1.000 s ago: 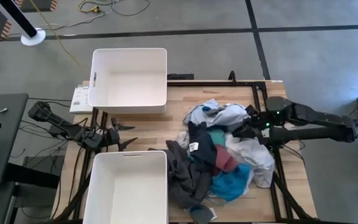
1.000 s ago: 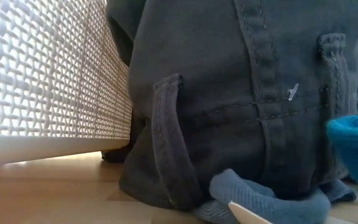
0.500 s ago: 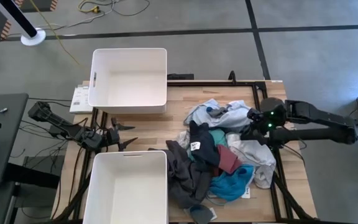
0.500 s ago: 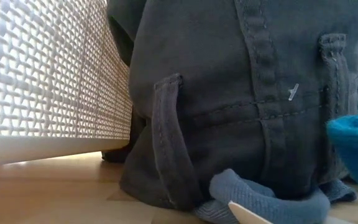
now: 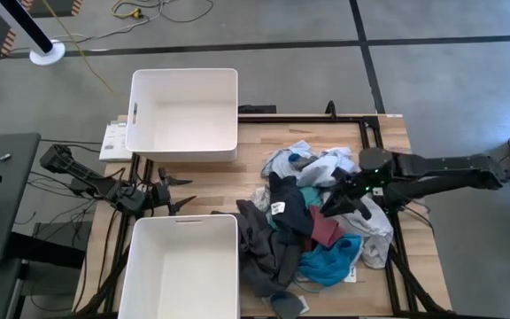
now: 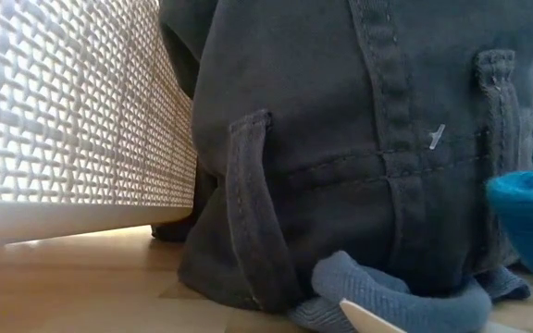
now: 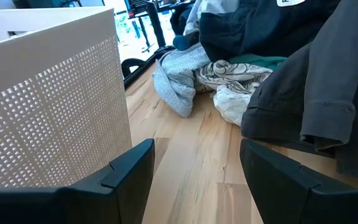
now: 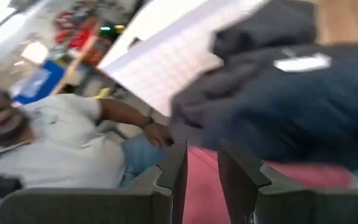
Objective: Sort clothes
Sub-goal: Put the dark blue shorts into the top white laundry bin
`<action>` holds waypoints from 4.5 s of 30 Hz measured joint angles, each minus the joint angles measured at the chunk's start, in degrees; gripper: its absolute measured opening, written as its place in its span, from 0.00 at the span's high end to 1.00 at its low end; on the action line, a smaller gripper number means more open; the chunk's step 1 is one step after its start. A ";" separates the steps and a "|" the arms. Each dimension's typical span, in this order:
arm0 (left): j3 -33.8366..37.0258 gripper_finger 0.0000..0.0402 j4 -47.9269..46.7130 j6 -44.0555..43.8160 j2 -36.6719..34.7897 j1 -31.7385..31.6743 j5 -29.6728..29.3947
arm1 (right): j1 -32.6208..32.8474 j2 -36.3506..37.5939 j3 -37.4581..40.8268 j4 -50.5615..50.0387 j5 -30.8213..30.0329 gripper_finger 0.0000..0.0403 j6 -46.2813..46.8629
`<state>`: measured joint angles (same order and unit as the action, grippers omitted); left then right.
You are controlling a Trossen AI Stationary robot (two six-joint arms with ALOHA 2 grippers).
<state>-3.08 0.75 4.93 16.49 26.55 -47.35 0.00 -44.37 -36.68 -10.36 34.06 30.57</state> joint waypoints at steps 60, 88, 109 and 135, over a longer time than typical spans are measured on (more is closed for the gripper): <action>-0.01 0.42 -0.01 0.00 0.00 0.01 -0.01 | 2.67 -1.90 3.21 13.61 10.89 0.73 9.23; -0.02 0.42 -0.02 0.00 0.00 0.01 0.00 | 2.48 -2.11 3.21 -0.33 7.46 0.73 4.46; -0.02 0.42 0.07 32.03 0.00 -0.09 -0.02 | 2.46 -2.11 3.21 -14.04 1.53 0.73 -7.57; 0.09 0.42 40.90 20.22 -0.02 -0.38 1.60 | 2.46 -2.11 3.21 -15.82 0.01 0.73 -8.75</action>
<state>-2.98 41.65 25.15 16.47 26.17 -45.76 2.46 -46.48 -33.47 -26.17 34.06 21.82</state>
